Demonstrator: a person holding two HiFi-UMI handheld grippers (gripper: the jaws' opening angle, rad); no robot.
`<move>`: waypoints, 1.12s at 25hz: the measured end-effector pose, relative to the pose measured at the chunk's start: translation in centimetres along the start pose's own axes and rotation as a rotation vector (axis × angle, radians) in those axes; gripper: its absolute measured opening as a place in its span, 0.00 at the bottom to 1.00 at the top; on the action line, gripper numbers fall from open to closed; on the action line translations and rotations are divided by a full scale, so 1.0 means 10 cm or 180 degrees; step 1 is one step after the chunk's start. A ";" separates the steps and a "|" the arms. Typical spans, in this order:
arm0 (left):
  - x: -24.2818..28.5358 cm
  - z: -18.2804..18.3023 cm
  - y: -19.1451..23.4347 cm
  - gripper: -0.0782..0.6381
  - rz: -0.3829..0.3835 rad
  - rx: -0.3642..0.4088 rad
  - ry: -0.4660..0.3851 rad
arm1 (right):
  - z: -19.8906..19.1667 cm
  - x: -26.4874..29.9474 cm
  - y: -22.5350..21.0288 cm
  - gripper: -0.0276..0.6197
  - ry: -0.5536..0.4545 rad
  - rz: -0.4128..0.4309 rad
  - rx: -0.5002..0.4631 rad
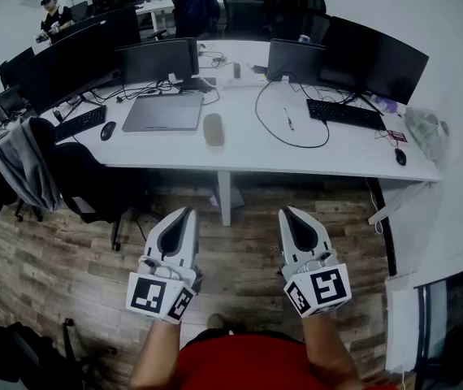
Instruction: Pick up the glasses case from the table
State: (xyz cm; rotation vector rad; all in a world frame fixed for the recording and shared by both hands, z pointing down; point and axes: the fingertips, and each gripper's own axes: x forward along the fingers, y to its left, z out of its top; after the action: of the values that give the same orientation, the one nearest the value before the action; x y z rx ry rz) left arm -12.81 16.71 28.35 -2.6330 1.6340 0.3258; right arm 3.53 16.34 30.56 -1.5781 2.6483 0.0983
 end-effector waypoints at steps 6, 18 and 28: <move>-0.03 0.00 0.05 0.12 0.0008 0.0005 0.0001 | -0.01 0.04 0.07 0.05 -0.0024 0.0070 0.0113; 0.02 -0.01 0.36 0.13 -0.0079 -0.0025 -0.0014 | -0.12 0.33 0.21 0.05 0.0026 -0.0051 0.0022; 0.16 -0.11 0.80 0.13 -0.0211 -0.0087 -0.0020 | -0.17 0.67 0.33 0.05 0.0039 -0.0180 -0.0107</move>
State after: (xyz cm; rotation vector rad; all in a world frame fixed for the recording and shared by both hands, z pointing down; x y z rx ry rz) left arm -19.10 11.54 29.83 -2.6958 1.5475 0.3564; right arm -2.60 11.89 31.79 -1.6676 2.6223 0.1316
